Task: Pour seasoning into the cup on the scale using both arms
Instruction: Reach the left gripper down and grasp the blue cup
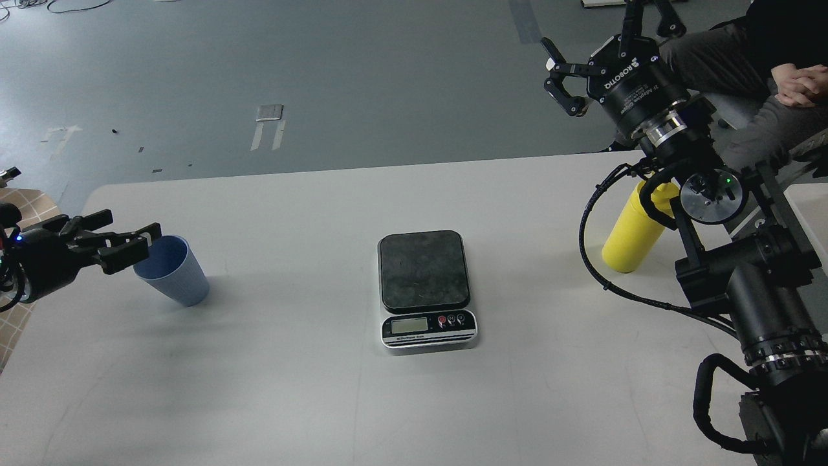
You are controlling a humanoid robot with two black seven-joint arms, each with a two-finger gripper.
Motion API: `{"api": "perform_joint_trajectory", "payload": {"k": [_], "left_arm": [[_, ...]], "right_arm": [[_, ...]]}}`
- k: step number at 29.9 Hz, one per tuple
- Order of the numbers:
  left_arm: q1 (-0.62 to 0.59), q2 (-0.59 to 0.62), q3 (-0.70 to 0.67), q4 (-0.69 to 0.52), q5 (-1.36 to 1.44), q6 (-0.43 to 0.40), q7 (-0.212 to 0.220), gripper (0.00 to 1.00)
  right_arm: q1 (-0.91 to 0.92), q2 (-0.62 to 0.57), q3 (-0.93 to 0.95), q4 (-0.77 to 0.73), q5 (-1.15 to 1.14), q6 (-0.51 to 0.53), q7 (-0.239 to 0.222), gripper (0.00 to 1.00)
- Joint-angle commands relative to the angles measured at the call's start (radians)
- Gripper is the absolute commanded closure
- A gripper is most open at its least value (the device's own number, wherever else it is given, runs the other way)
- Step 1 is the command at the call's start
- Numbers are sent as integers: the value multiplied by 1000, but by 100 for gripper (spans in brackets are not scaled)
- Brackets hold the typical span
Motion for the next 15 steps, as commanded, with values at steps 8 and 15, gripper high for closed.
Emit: {"api": "perform_joint_trajectory", "payload": {"k": [8, 15], "left_arm": [[-2, -55, 30, 93, -22, 0, 0, 13], [-3, -67, 50, 108, -23, -2, 0, 26]], "right_arm": [[0, 0, 2, -2, 0, 0, 0, 0], [0, 0, 2, -2, 0, 0, 0, 0]]}}
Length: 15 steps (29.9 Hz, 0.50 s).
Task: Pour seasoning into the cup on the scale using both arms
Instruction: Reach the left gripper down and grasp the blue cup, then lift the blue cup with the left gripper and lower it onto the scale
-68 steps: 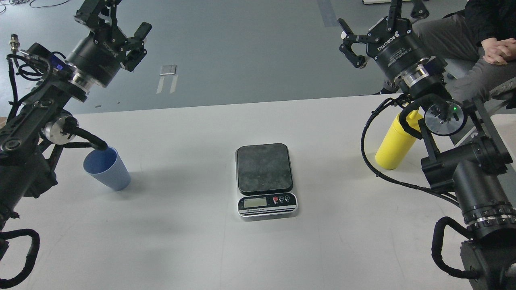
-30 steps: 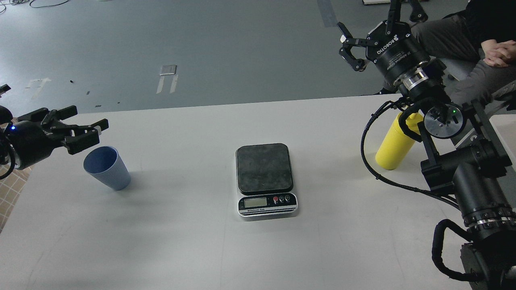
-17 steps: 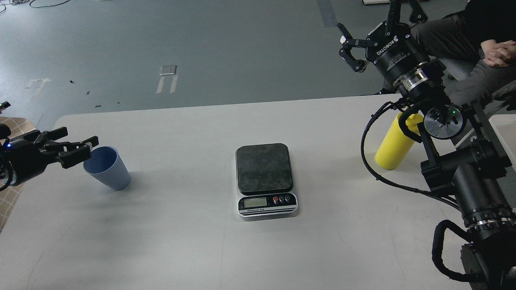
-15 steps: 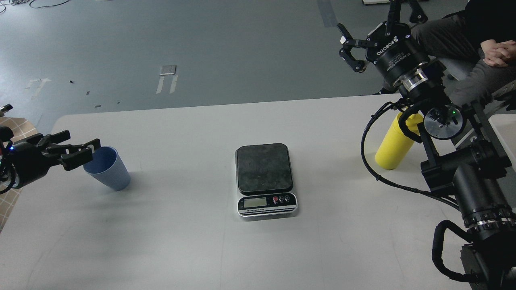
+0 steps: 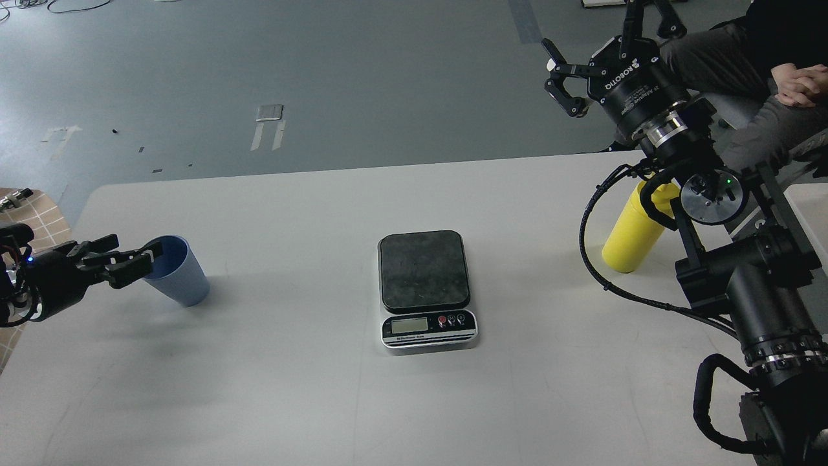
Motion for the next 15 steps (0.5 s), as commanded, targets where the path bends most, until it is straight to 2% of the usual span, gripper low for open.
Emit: {"api": "perform_joint_trajectory", "payload": {"k": [1, 6, 9, 10, 14, 15], "left_arm": [[-1, -1, 16, 1, -1, 0, 0, 31], [-3, -2, 17, 4, -4, -6, 0, 45], [-6, -4, 16, 23, -10, -6, 0, 58], [-6, -4, 16, 23, -10, -6, 0, 58], [-7, -9, 17, 29, -24, -9, 0, 97], [-7, -9, 17, 29, -24, -14, 0, 100]], "right_arm": [[0, 0, 0, 0, 0, 0, 0, 0], [0, 0, 0, 0, 0, 0, 0, 0], [0, 0, 1, -2, -1, 0, 0, 0], [0, 0, 1, -2, -1, 0, 0, 0], [0, 0, 1, -2, 0, 0, 0, 0], [0, 0, 1, -2, 0, 0, 0, 0]]}}
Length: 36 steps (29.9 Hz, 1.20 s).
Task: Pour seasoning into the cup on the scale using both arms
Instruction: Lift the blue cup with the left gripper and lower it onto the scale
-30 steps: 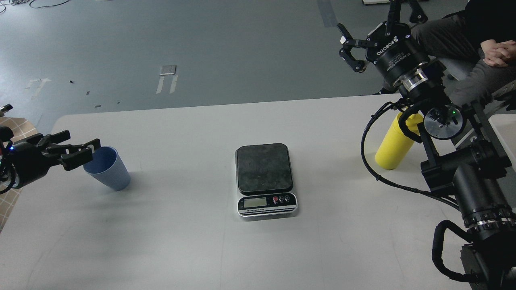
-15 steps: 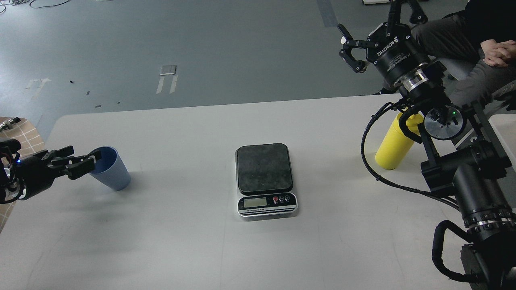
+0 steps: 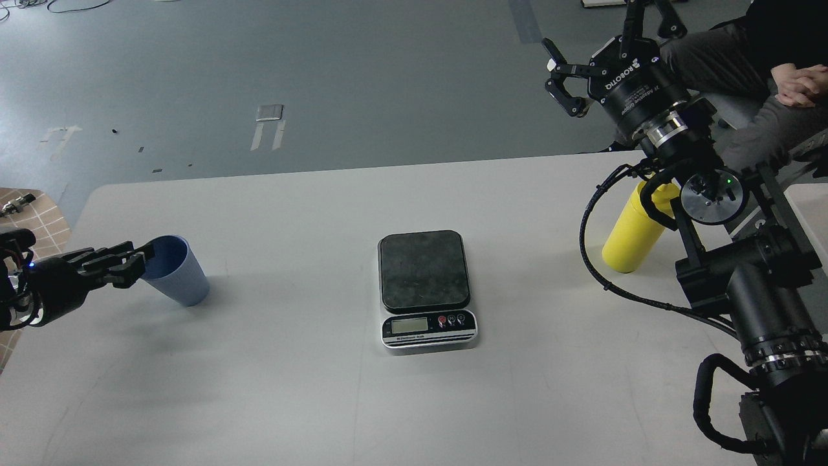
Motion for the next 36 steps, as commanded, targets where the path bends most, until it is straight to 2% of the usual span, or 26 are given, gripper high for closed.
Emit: {"api": "perform_joint_trajectory", "payload": {"k": [1, 11, 16, 19, 24, 26, 32, 36], "left_arm": [[-1, -1, 0, 0, 0, -12, 0, 100], [-9, -10, -3, -1, -2, -23, 0, 100], [-55, -10, -4, -17, 0, -23, 0, 100], [-125, -10, -1, -26, 0, -34, 0, 100], [-254, -21, -4, -84, 1, -141, 0, 100], [-314, -67, -1, -129, 3, -198, 0, 100], [-372, -168, 0, -227, 9, -270, 0, 100], [-414, -235, 26, -230, 12, -310, 0, 100]], "right_arm": [[0, 0, 0, -2, -1, 0, 0, 0], [0, 0, 0, 0, 0, 0, 0, 0], [0, 0, 0, 1, 0, 0, 0, 0], [0, 0, 1, 1, 0, 0, 0, 0], [0, 0, 5, 1, 0, 0, 0, 0], [0, 0, 6, 3, 0, 0, 0, 0], [2, -8, 8, 3, 0, 0, 2, 0], [2, -8, 8, 3, 2, 0, 2, 0]]}}
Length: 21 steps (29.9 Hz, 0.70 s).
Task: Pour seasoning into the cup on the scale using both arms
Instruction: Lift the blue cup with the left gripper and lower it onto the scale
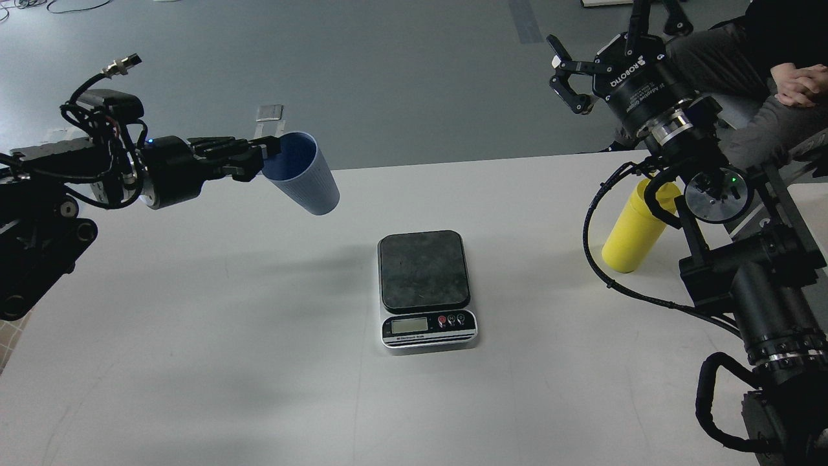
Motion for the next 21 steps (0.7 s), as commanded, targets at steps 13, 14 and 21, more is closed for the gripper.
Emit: {"api": "perform_joint_trajectory", "payload": {"k": [13, 14, 21], "left_arm": [[-238, -237, 291, 8, 30, -30, 0, 100], [-244, -244, 297, 9, 30, -30, 0, 100], [-251, -292, 350, 29, 75, -30, 0, 100]], "right_arm": [[14, 1, 12, -3, -1, 0, 1, 0], [14, 1, 14, -3, -1, 0, 1, 0], [14, -2, 14, -3, -1, 0, 1, 0]]}}
